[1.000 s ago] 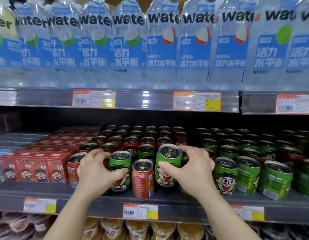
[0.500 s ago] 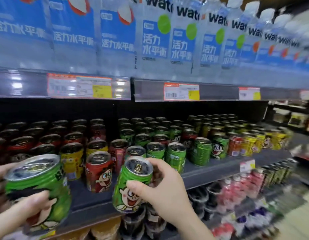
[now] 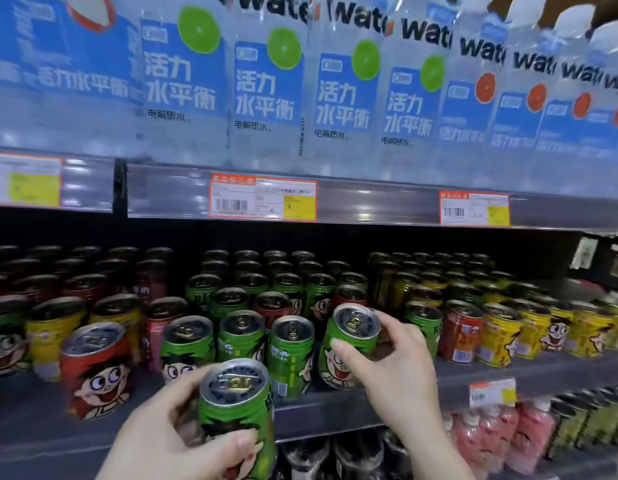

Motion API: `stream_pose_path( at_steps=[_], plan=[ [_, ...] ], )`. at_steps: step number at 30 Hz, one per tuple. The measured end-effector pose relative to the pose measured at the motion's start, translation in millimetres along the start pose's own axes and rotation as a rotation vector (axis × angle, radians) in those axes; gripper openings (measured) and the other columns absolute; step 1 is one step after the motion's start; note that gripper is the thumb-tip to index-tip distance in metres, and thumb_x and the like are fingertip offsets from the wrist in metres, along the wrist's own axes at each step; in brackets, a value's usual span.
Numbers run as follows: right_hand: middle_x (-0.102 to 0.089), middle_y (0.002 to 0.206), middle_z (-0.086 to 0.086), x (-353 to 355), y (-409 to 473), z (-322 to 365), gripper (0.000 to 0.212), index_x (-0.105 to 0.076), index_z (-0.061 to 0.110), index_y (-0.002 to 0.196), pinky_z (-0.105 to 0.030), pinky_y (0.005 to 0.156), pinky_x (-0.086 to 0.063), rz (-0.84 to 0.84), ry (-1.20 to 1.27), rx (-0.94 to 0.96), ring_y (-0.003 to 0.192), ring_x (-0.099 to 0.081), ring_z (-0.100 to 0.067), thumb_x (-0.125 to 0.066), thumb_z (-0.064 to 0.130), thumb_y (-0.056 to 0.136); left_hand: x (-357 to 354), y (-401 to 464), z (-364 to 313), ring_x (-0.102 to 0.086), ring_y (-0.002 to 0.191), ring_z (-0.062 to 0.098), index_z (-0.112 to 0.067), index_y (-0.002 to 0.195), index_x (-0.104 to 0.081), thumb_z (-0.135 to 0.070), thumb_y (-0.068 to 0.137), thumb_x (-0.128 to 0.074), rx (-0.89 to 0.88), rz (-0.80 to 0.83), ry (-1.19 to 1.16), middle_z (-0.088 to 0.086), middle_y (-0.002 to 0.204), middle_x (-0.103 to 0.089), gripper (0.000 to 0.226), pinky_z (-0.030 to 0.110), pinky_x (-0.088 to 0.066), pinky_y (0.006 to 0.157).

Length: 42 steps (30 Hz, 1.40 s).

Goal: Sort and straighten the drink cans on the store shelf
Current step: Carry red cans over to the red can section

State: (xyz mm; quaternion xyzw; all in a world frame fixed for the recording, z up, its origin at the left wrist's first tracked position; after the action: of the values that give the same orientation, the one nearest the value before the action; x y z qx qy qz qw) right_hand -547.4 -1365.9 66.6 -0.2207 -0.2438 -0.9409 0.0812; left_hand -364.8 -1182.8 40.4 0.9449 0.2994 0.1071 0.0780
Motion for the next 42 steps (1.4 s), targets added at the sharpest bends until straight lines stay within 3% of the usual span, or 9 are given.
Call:
stream_pose_path(
  at_steps=[4, 9, 15, 18, 21, 26, 29, 36, 42],
  plan=[
    [-0.040, 0.106, 0.019, -23.9, 15.1, -9.2, 0.079, -0.046, 0.029, 0.136, -0.014, 0.078, -0.034, 0.056, -0.112, 0.058, 0.094, -0.040, 0.002, -0.067, 0.065, 0.070, -21.9, 5.0, 6.6, -0.072, 0.087, 0.016, -0.043, 0.088, -0.073, -0.053, 0.007, -0.092, 0.010, -0.037, -0.109, -0.004, 0.095, -0.076, 0.084, 0.040, -0.050, 0.090],
    [-0.049, 0.114, 0.015, -33.0, 13.4, -22.5, 0.075, -0.031, 0.037, 0.144, -0.021, 0.073, -0.045, 0.062, -0.171, 0.124, 0.097, -0.054, -0.006, -0.057, 0.063, 0.079, -36.4, 7.3, 5.3, -0.072, 0.085, 0.013, -0.033, 0.091, -0.074, -0.047, 0.011, -0.093, 0.028, -0.055, -0.071, -0.003, 0.094, -0.076, 0.083, 0.021, -0.056, 0.071],
    [-0.056, 0.079, 0.022, -46.2, -1.8, -47.7, 0.030, -0.052, 0.042, 0.091, -0.008, 0.058, -0.037, 0.100, -0.217, 0.239, 0.074, -0.058, -0.001, -0.076, 0.034, 0.074, -52.8, 16.1, -1.9, -0.071, 0.085, 0.003, -0.042, 0.091, -0.071, -0.031, 0.035, -0.092, -0.005, -0.065, -0.015, -0.013, 0.092, -0.075, 0.061, 0.009, -0.051, 0.069],
    [-0.069, 0.094, 0.022, -52.6, -2.4, -47.3, 0.030, -0.065, 0.038, 0.103, -0.012, 0.071, -0.045, 0.099, -0.235, 0.317, 0.084, -0.063, 0.001, -0.068, 0.036, 0.073, -60.5, 18.1, 1.5, -0.071, 0.088, 0.007, -0.029, 0.104, -0.068, -0.031, 0.036, -0.091, 0.019, -0.019, -0.013, -0.009, 0.095, -0.075, 0.072, 0.018, -0.054, 0.076],
    [-0.054, 0.130, 0.024, -63.7, -0.2, -44.7, 0.045, -0.058, 0.036, 0.128, -0.013, 0.100, -0.036, 0.203, -0.209, 0.395, 0.116, -0.054, 0.003, -0.058, 0.023, 0.085, -65.4, 19.7, 6.1, -0.071, 0.091, 0.009, -0.029, 0.104, -0.068, -0.034, 0.033, -0.090, 0.028, -0.021, 0.000, -0.007, 0.097, -0.075, 0.075, 0.025, -0.054, 0.083],
    [-0.064, 0.112, 0.023, -40.3, -12.1, -45.9, 0.040, -0.061, 0.059, 0.106, -0.019, 0.100, -0.042, 0.465, 0.264, 0.150, 0.106, -0.057, 0.008, -0.063, 0.030, 0.079, -77.0, 24.0, 8.3, -0.072, 0.082, 0.007, -0.026, 0.099, -0.069, -0.024, 0.033, -0.093, 0.023, -0.051, -0.060, -0.008, 0.090, -0.076, 0.070, 0.011, -0.051, 0.065],
    [-0.053, 0.115, 0.030, -33.8, -22.5, -38.3, 0.062, -0.046, 0.066, 0.116, -0.011, 0.095, -0.039, 0.658, 0.190, 0.144, 0.108, -0.050, 0.015, -0.072, 0.050, 0.062, -89.9, 33.1, 3.9, -0.071, 0.083, 0.006, -0.028, 0.101, -0.068, -0.023, 0.036, -0.093, -0.034, -0.083, -0.032, -0.010, 0.090, -0.075, 0.070, 0.012, -0.051, 0.065],
    [-0.044, 0.111, 0.023, -33.4, 6.4, -43.1, 0.078, -0.044, 0.035, 0.134, -0.003, 0.071, -0.040, 0.335, 0.056, 0.138, 0.089, -0.050, 0.008, -0.070, 0.052, 0.062, -112.8, 53.9, -1.1, -0.055, 0.103, -0.011, -0.041, 0.117, -0.052, -0.024, 0.057, -0.089, -0.163, -0.274, 0.116, -0.023, 0.115, -0.053, 0.073, 0.008, -0.047, 0.082],
    [-0.046, 0.110, 0.017, -46.8, 10.5, -51.4, 0.084, -0.034, 0.034, 0.142, -0.013, 0.077, -0.039, 0.257, -0.037, 0.087, 0.097, -0.051, -0.005, -0.073, 0.052, 0.069, -93.6, 43.9, 29.5, -0.066, 0.091, 0.005, -0.039, 0.091, -0.065, -0.011, 0.060, -0.087, -0.174, -0.375, 0.106, -0.003, 0.094, -0.069, 0.047, 0.012, -0.053, 0.073]
  ],
)
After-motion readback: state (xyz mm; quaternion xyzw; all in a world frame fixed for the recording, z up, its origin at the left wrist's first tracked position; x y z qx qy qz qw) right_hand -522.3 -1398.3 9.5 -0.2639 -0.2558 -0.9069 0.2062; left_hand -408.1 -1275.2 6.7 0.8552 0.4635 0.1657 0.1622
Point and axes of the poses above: each hand's wrist, its own y-axis towards the middle knuckle, its own x-axis out of the back of the hand, z = x × y, the point moved 6 cm from there along y, towards the middle knuckle
